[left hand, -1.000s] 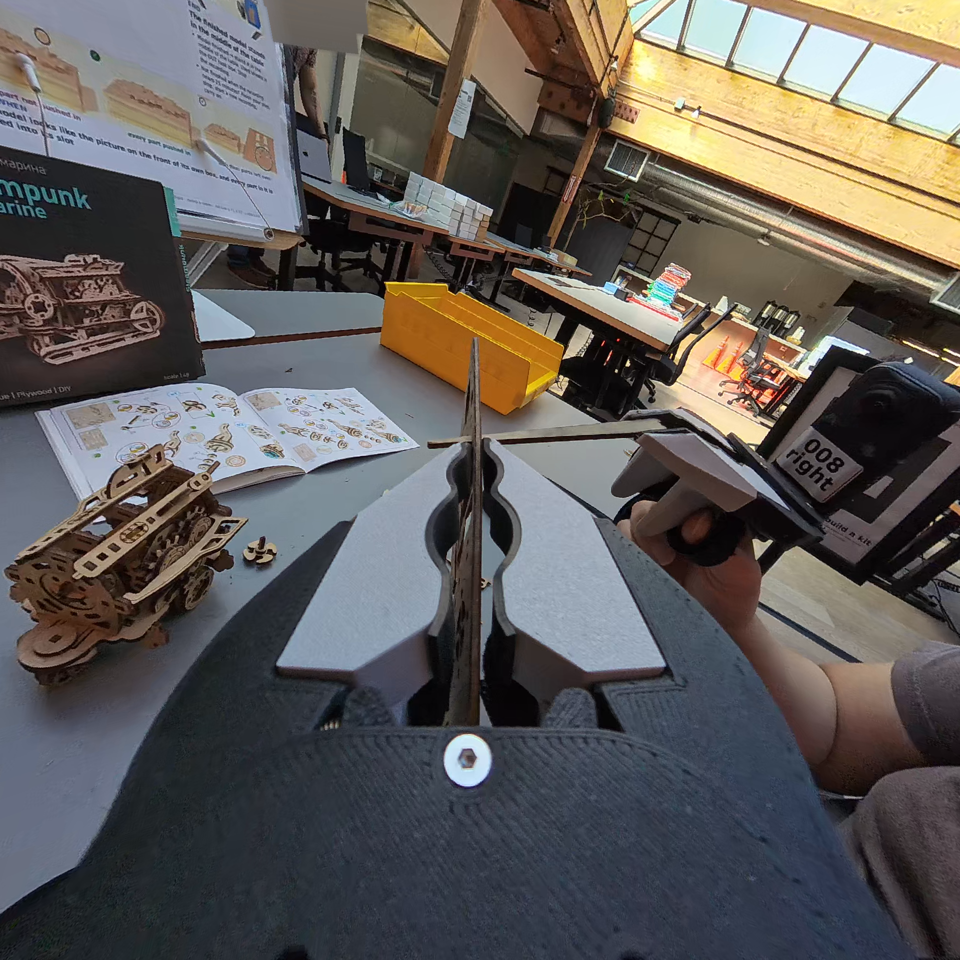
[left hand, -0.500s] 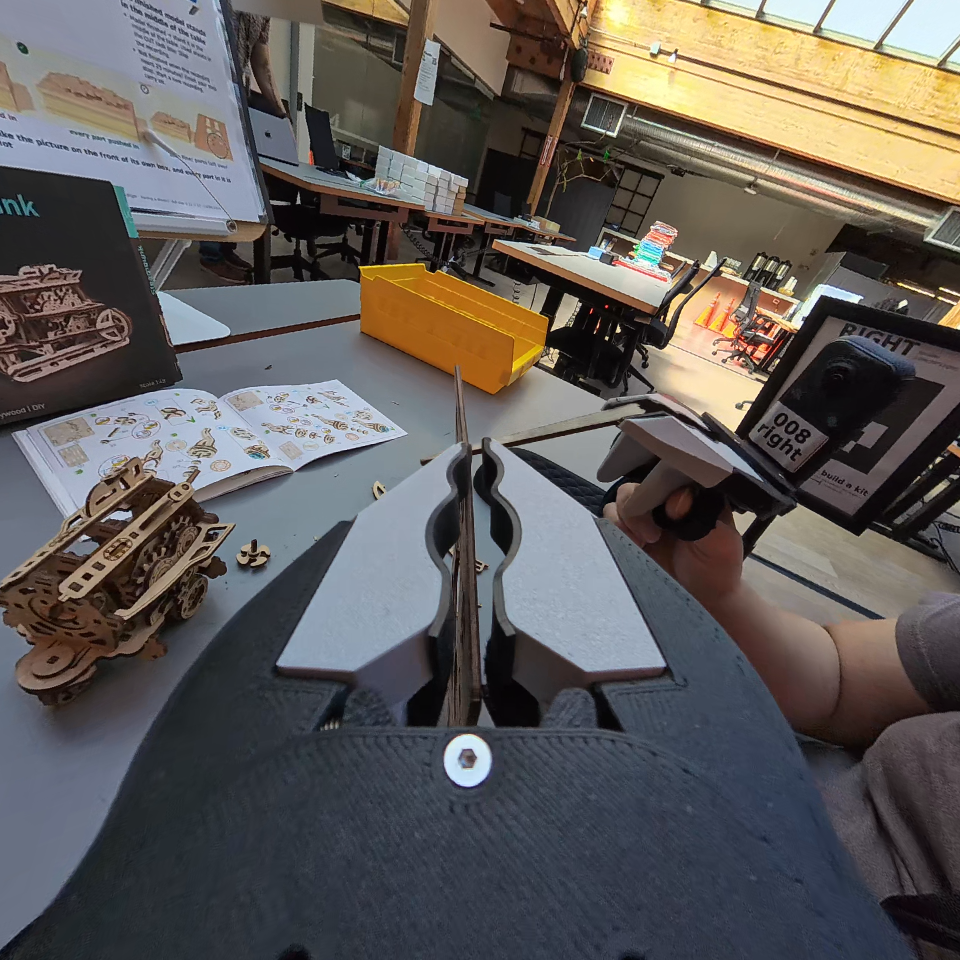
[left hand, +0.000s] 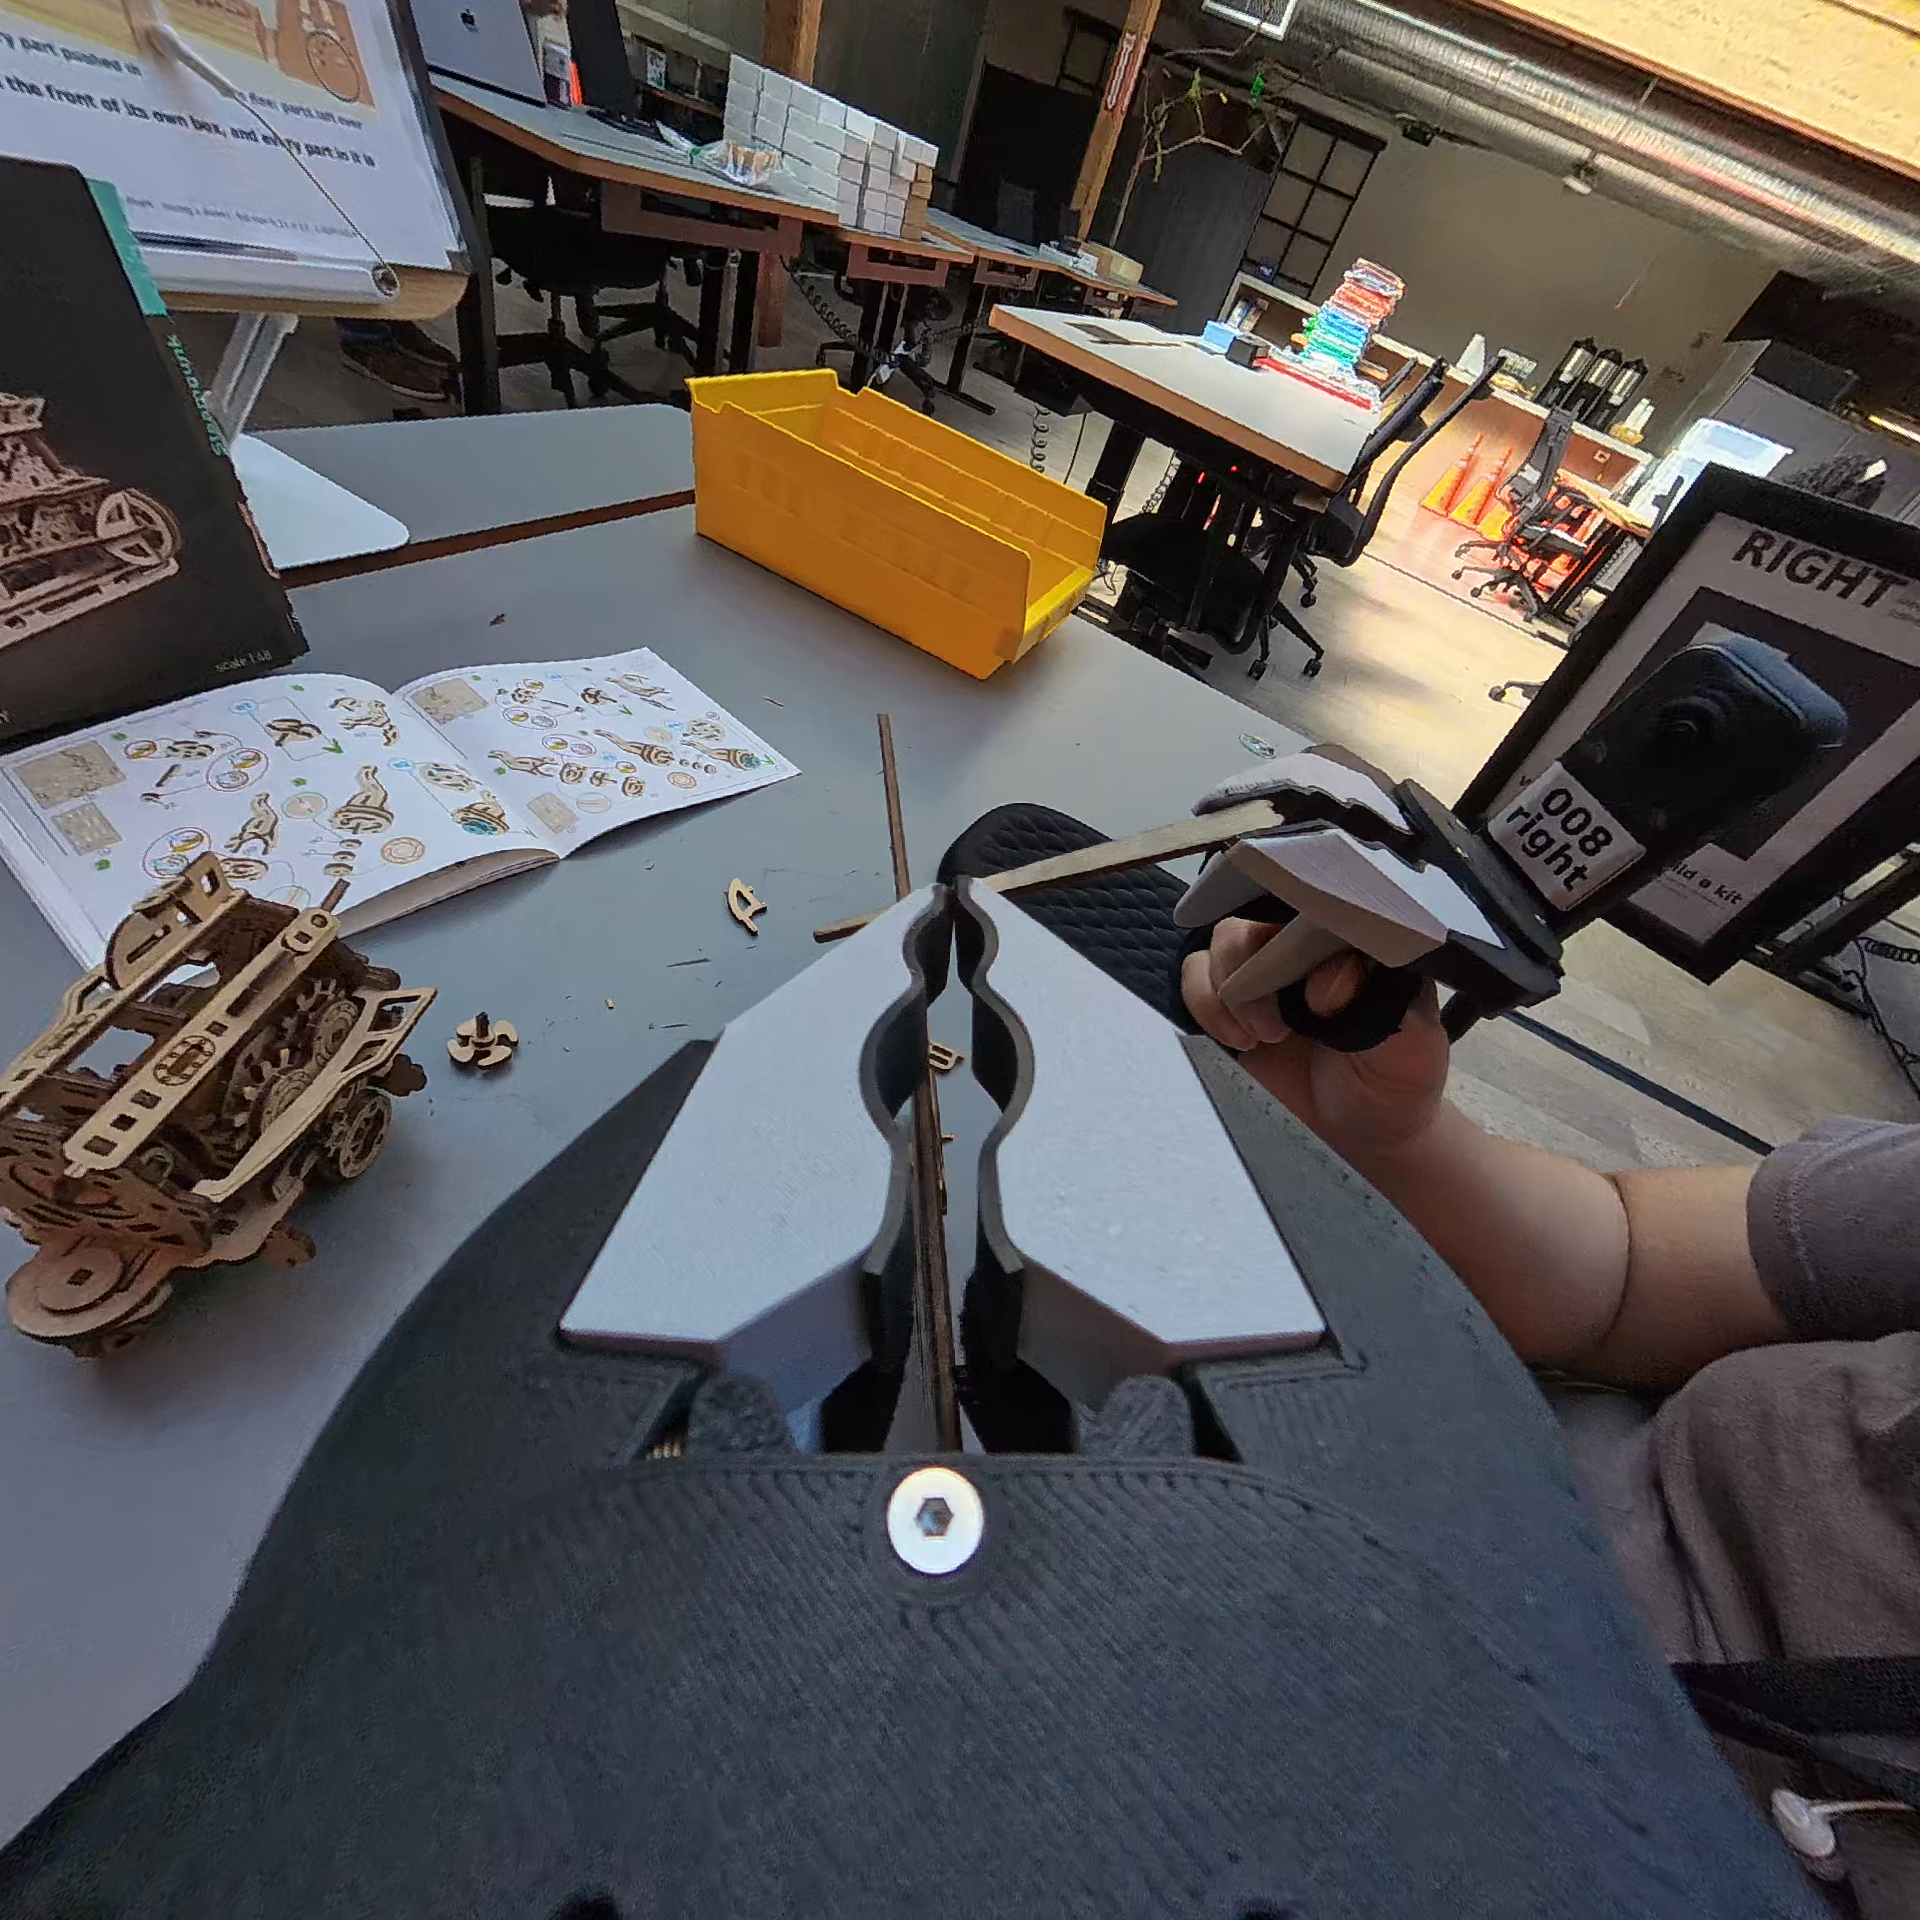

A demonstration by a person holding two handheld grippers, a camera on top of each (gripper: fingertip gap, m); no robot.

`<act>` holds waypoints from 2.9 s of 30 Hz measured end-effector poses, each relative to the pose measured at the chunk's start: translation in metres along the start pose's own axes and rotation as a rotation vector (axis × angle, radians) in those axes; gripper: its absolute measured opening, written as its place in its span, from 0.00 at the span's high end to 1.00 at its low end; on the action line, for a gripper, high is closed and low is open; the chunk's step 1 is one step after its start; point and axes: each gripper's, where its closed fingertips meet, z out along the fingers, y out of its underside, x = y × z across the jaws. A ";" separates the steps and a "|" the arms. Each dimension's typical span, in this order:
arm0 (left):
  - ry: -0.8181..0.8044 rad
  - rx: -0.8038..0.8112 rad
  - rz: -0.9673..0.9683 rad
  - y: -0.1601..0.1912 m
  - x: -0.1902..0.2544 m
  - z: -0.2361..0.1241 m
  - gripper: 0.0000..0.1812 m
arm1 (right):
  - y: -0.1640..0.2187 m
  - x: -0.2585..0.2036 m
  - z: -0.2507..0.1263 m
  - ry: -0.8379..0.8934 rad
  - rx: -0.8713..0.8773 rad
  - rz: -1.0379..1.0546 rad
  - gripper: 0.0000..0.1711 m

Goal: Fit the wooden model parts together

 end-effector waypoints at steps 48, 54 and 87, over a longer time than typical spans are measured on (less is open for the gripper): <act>-0.053 -0.172 0.030 0.004 -0.004 -0.001 1.00 | 0.000 0.003 -0.005 -0.042 -0.017 0.012 0.96; -0.068 -0.135 0.042 -0.003 -0.007 -0.006 1.00 | -0.002 0.004 0.001 -0.069 -0.070 0.001 0.96; -0.096 -0.227 0.246 0.010 -0.001 -0.011 0.99 | 0.042 -0.040 0.010 -0.621 -0.656 1.196 0.98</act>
